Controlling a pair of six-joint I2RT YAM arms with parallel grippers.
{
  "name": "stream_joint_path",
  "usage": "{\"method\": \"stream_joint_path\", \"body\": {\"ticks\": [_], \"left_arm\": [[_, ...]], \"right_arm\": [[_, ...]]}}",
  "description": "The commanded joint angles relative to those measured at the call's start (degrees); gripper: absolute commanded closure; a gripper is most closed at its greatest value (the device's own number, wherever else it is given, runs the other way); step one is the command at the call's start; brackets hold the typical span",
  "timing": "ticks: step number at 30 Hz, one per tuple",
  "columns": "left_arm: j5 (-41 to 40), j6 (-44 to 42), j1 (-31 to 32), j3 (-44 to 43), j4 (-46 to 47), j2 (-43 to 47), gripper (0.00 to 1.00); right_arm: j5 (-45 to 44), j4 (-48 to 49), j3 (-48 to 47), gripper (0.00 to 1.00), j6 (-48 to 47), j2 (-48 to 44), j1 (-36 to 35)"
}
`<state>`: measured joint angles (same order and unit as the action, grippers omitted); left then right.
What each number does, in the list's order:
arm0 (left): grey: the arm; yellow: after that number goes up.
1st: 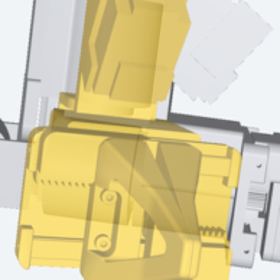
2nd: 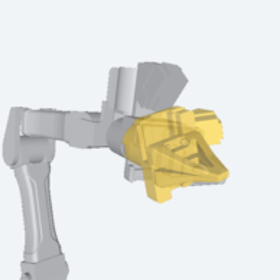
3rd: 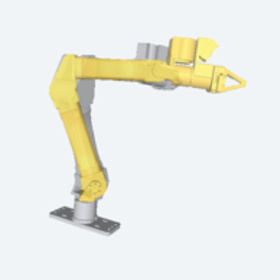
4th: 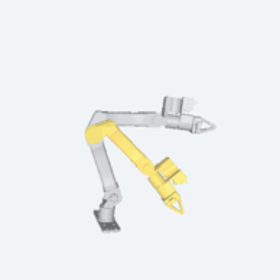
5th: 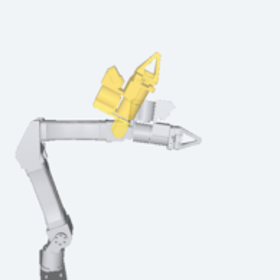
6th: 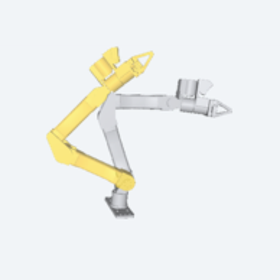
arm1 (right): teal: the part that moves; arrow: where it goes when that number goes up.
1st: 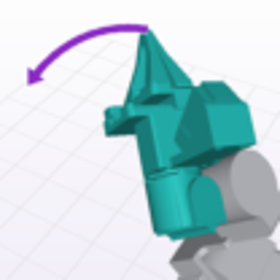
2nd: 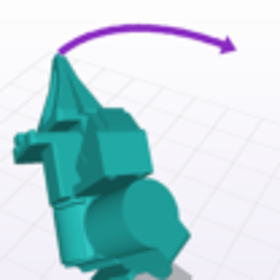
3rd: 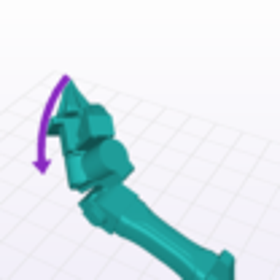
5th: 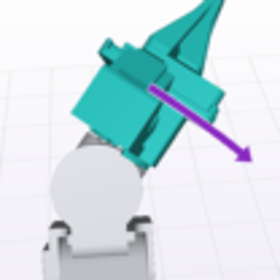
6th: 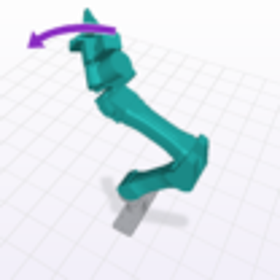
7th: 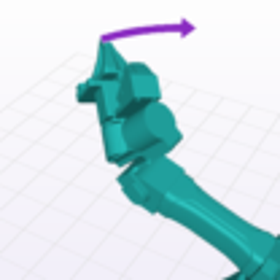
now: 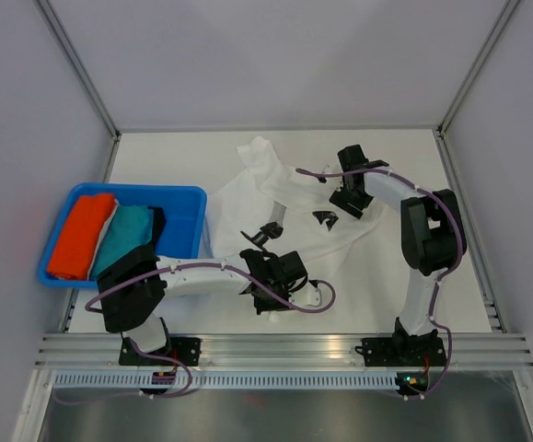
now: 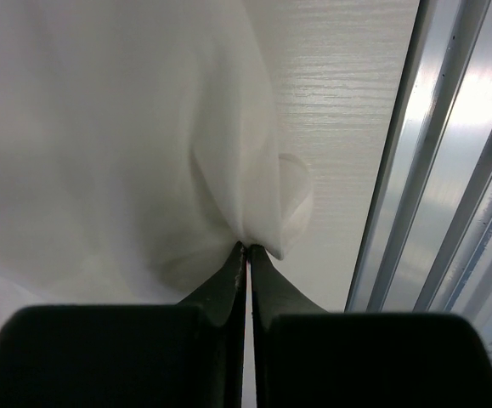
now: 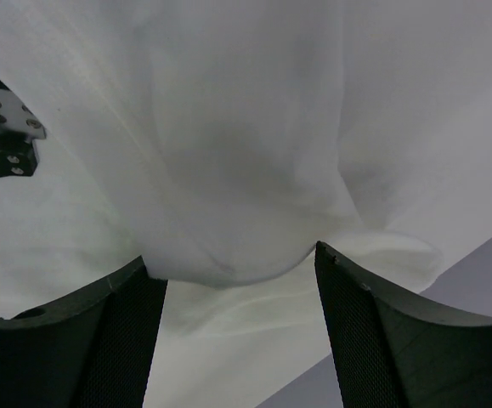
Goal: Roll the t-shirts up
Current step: Flatten the tshirt
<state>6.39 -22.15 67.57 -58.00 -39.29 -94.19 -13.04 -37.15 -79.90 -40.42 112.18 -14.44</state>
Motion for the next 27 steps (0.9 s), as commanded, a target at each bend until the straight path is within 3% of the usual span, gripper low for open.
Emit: {"method": "stream_joint_path", "body": {"ticks": [1,8,10,12,13,15,16,17,23,27], "left_arm": [[-1.82,-1.67,-0.33,-0.01,0.0,2.08,0.98],[-1.91,-1.67,-0.33,0.25,-0.88,2.26,0.98],[-2.26,-1.75,-0.33,0.17,-0.97,2.26,0.98],[-2.87,-1.75,-0.42,0.08,-0.97,2.43,0.98],[-3.05,-1.67,-0.42,0.16,-0.97,2.52,0.98],[-5.06,-2.1,-0.51,0.25,-0.88,2.78,0.98],[-6.12,-2.19,-0.86,0.17,-0.79,2.79,0.98],[-8.22,-2.72,-1.21,-0.01,-0.7,3.05,0.98],[-21.59,-7.29,-13.41,-7.73,-0.53,7.79,0.98],[-23.26,-10.19,-22.82,-16.87,-0.61,11.31,0.98]], "right_arm": [[-1.81,4.18,-2.19,0.25,-3.17,1.63,-0.68],[-5.42,3.31,-5.27,0.26,-4.75,4.89,-1.3],[-5.16,3.31,-5.27,0.31,-5.1,5.33,-1.3],[-5.24,2.7,-5.7,0.44,-4.32,5.68,-1.3],[-5.24,2.17,-6.14,0.69,-3.62,5.68,-1.21],[-4.37,-0.64,-8.51,0.83,-1.51,5.77,-0.95],[-2.62,-1.78,-9.48,0.96,-0.63,5.59,-0.68],[-2.26,-3.53,-11.84,1.0,0.6,5.07,-0.33],[-3.4,-6.45,-18.09,1.0,18.51,-1.34,6.95],[0.98,-2.94,-13.98,1.0,29.68,-14.95,13.99]]}}
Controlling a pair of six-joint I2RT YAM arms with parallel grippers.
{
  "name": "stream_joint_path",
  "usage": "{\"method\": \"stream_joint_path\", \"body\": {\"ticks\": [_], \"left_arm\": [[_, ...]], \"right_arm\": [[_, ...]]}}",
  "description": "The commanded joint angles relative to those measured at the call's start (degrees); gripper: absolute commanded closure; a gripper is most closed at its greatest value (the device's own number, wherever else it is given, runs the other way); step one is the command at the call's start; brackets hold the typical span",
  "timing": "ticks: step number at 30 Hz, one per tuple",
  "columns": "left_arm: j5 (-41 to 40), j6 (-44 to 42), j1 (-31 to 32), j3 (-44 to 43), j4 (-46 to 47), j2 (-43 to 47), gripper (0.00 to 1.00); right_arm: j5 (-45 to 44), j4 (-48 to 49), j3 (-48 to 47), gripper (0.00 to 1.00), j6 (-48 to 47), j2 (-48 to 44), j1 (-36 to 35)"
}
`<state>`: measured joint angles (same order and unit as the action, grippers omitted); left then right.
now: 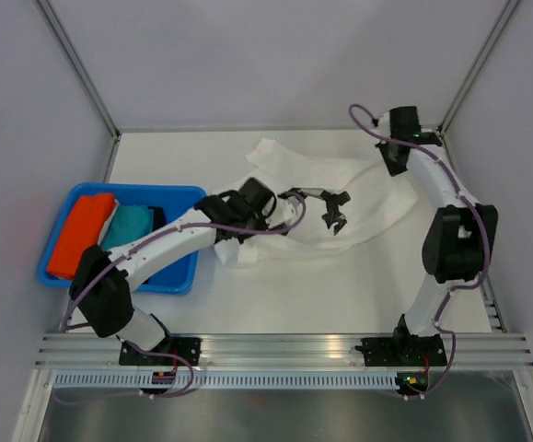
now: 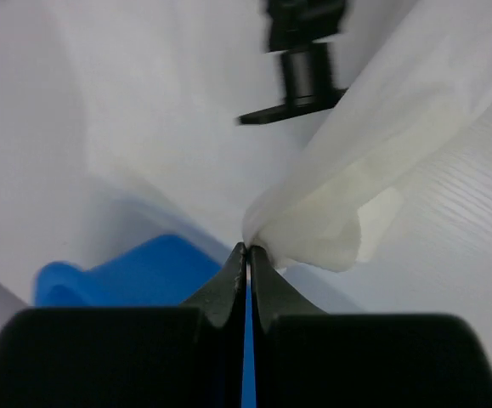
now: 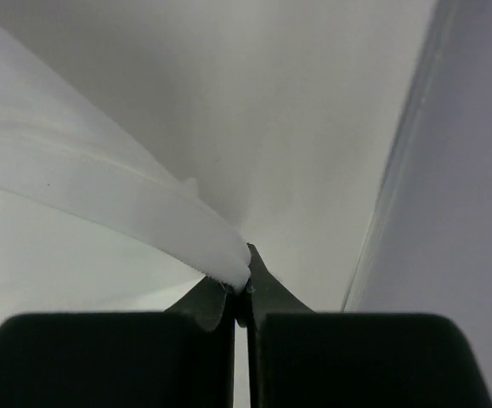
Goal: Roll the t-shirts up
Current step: Flatten the tshirt
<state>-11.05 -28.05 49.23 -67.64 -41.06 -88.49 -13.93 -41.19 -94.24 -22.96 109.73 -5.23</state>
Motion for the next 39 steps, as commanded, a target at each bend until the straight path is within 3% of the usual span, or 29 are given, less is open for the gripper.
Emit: {"method": "stream_joint_path", "body": {"ticks": [1,6,9,18,23,26,29,33,36,39], "left_arm": [[-6.17,-5.51,-7.19,-10.99,1.16,6.3,0.98],[-8.72,-9.29,-12.66,-19.54,3.86,8.06,0.98],[-8.82,-11.05,-17.49,-23.93,6.24,9.21,0.98],[-7.41,-11.94,-24.79,-25.71,10.12,10.27,0.98],[-4.86,-11.5,-26.55,-22.89,14.24,6.41,0.98],[-4.95,-10.27,-28.31,-25.34,17.93,0.7,0.98],[-5.39,-6.94,-30.59,-33.33,19.43,-5.36,0.98],[-6.0,-1.67,-33.84,-48.33,19.7,-11.34,0.98],[-5.83,-0.51,-35.25,-57.15,19.96,-13.9,0.98],[-2.67,0.28,-36.75,-61.29,20.05,-13.91,0.98]], "right_arm": [[4.42,2.33,1.85,1.0,14.24,-15.31,8.36],[24.8,11.39,11.17,1.0,31.03,-31.76,21.02],[28.24,12.71,12.06,1.0,35.51,-36.77,26.04],[36.87,12.8,9.95,1.0,38.17,-43.2,27.82],[43.27,17.53,13.02,1.0,43.07,-38.47,27.82],[46.89,20.45,8.39,1.0,49.67,-30.92,27.74],[44.88,19.14,-3.29,1.0,51.17,-23.0,25.81],[43.65,15.18,-26.71,1.0,52.49,-14.91,24.4],[41.98,13.59,-38.17,1.0,52.32,-11.21,24.48],[41.62,18.93,-36.74,1.0,52.84,-13.04,24.66]]}}
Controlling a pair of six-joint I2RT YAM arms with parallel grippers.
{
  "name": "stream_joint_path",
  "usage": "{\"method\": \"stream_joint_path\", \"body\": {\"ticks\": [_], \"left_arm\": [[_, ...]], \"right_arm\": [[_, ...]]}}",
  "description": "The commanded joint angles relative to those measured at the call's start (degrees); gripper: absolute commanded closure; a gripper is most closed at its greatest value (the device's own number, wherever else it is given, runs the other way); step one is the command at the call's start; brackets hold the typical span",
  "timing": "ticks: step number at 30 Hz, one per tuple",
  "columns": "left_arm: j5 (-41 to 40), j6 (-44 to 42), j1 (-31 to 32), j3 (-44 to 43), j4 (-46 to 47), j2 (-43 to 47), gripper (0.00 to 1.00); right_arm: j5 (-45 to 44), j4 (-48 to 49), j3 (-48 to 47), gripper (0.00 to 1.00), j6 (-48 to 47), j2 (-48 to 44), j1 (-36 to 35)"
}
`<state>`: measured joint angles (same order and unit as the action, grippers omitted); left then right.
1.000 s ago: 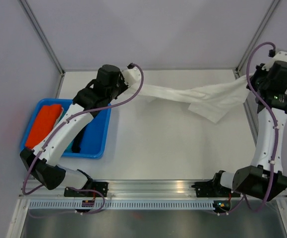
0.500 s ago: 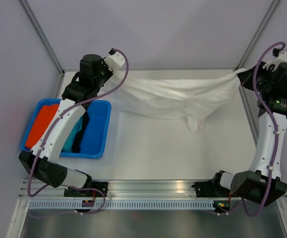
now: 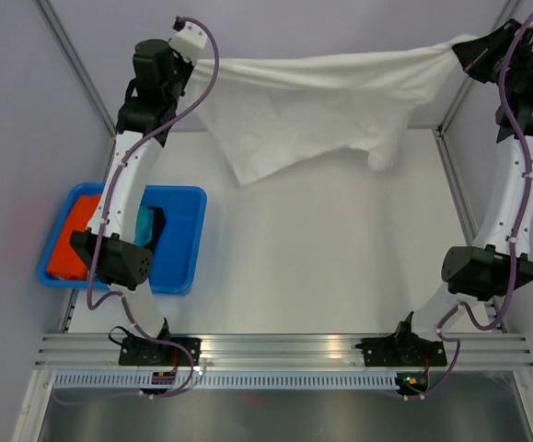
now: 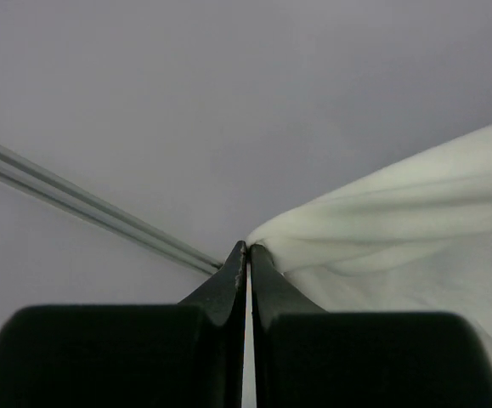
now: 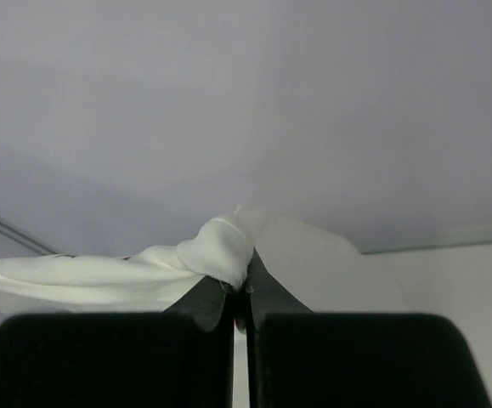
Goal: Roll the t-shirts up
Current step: Flatten the tshirt
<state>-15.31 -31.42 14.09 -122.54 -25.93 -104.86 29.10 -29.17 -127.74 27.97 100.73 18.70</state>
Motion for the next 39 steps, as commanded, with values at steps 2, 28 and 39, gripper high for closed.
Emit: {"method": "stream_joint_path", "body": {"ticks": [2,28,39], "left_arm": [[4.31,3.56,-1.87,-5.0,4.93,3.17,0.98],[5.99,-14.29,7.89,59.87,21.72,7.03,0.98],[7.32,-14.02,11.48,61.89,18.46,9.85,0.98]], "right_arm": [[-1.68,8.25,0.54,1.0,1.92,-5.8,0.9],[-14.76,7.47,43.82,0.57,-2.56,9.21,1.87],[-37.45,-0.02,56.7,0.02,-5.56,-6.05,-1.55]]}}
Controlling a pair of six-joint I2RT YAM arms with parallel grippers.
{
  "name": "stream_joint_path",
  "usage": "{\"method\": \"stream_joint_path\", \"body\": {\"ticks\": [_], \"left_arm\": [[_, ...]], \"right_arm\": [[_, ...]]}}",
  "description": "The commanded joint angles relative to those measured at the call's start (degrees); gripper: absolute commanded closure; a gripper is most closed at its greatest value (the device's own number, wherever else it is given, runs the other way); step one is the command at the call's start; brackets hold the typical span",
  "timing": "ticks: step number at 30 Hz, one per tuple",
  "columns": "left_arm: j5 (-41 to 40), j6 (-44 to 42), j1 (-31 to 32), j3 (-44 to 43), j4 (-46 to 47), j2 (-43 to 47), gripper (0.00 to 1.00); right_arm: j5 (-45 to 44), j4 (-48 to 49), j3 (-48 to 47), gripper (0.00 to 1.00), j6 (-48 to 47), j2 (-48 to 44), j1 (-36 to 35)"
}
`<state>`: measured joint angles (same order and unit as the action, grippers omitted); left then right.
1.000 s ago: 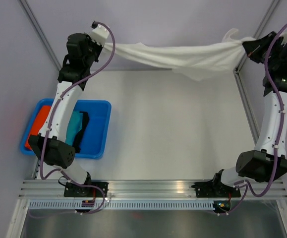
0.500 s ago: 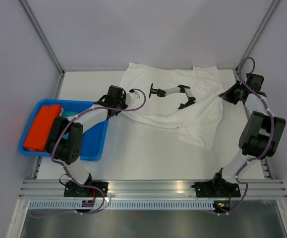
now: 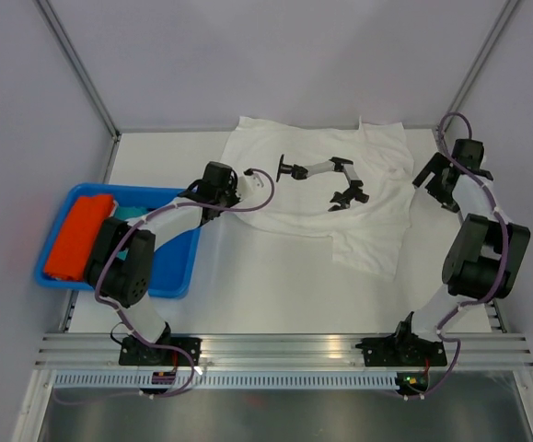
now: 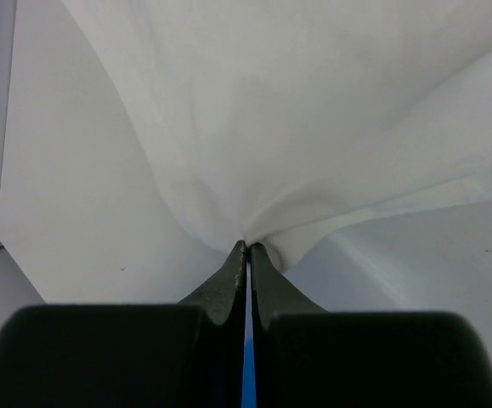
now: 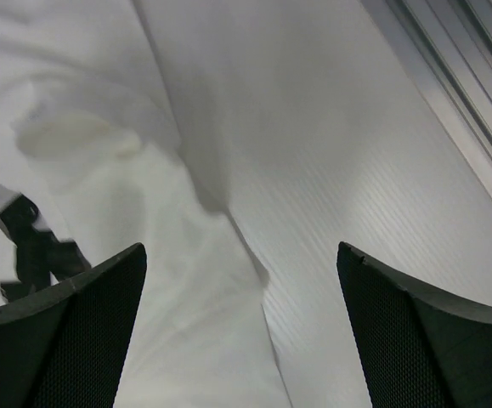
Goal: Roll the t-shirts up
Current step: Flatten the tshirt, then fold the tshirt
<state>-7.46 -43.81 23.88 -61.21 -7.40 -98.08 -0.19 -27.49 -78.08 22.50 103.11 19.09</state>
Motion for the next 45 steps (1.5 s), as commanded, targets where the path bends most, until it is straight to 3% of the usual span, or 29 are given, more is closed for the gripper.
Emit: {"method": "stream_joint_path", "body": {"ticks": [1,4,6,12,16,19,22,23,25,31,39,43,45], "left_arm": [[-0.53,-1.63,2.74,0.74,-0.33,3.33,0.98],[-0.88,-1.19,3.89,0.65,-0.95,3.77,0.98],[-1.58,-0.05,4.24,0.3,-1.48,4.04,0.98],[-2.82,3.82,4.77,1.09,-4.46,6.59,0.98],[-3.08,4.44,4.77,2.41,-4.99,7.2,0.98],[-2.56,4.88,4.77,2.41,-4.99,7.2,0.98],[-2.64,4.61,4.77,2.5,-5.08,7.47,0.98],[-2.64,4.44,4.77,2.59,-5.08,7.55,0.98],[-2.82,3.74,4.77,2.76,-5.26,7.82,0.98],[-2.56,2.07,4.77,2.76,-8.67,9.66,0.98],[5.17,-0.92,6.88,5.22,-18.87,14.06,0.98],[10.07,-1.45,9.16,5.57,-24.06,13.36,0.97],[12.11,-3.03,9.7,5.58,-26.77,12.13,0.87]], "right_arm": [[-10.77,-1.43,11.77,0.02,0.0,-11.85,-2.65],[-17.2,-5.02,15.84,0.02,0.35,-14.77,-9.38],[-16.0,-6.09,17.34,0.02,1.31,-15.22,-13.53],[-12.84,-6.97,26.92,0.03,4.39,-20.05,-14.43],[-6.77,-4.08,32.28,0.06,5.62,-17.26,-15.4],[-3.34,-0.92,34.39,0.16,5.89,-13.83,-15.66],[-3.15,1.2,36.59,0.53,5.62,-13.55,-15.66],[-3.5,1.55,37.3,0.8,5.62,-14.25,-15.66],[-5.16,1.73,38.44,1.0,6.15,-17.13,-15.58],[-4.3,-1.94,37.48,1.0,8.34,-32.51,-11.02],[-8.6,-11.8,31.51,1.0,9.4,-52.72,-9.07],[-9.22,-12.77,31.85,1.0,8.53,-54.68,-9.07],[-8.43,-11.81,33.42,1.0,8.26,-53.72,-9.07]]}}
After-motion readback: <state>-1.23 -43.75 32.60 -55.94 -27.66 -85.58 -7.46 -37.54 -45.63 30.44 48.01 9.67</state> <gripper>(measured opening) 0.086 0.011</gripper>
